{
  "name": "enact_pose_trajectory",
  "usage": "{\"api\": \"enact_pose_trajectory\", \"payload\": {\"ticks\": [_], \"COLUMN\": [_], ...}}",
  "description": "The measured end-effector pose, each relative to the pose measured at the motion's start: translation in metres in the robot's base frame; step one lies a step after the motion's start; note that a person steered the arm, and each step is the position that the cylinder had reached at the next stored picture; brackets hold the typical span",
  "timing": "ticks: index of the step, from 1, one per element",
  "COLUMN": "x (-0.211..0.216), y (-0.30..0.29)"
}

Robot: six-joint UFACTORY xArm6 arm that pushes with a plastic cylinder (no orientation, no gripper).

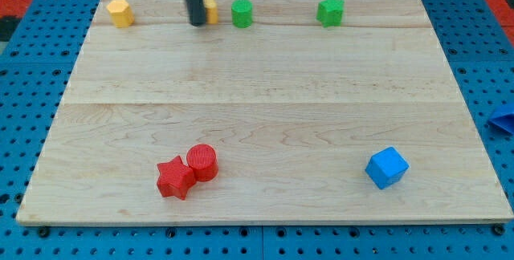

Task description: Put the yellow heart into the green circle

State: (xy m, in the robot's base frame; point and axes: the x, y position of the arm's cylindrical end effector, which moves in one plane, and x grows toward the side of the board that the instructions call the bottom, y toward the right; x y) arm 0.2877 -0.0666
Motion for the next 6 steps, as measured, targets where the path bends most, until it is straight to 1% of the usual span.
{"api": "enact_pose_trajectory", "payload": {"ticks": [1,2,3,4,5,6], "x": [-0.004,-0.053,-0.059,-0.007,-0.004,0.002], "y": [-0.061,-0.059,0.006,0.065,0.044,0.004]}}
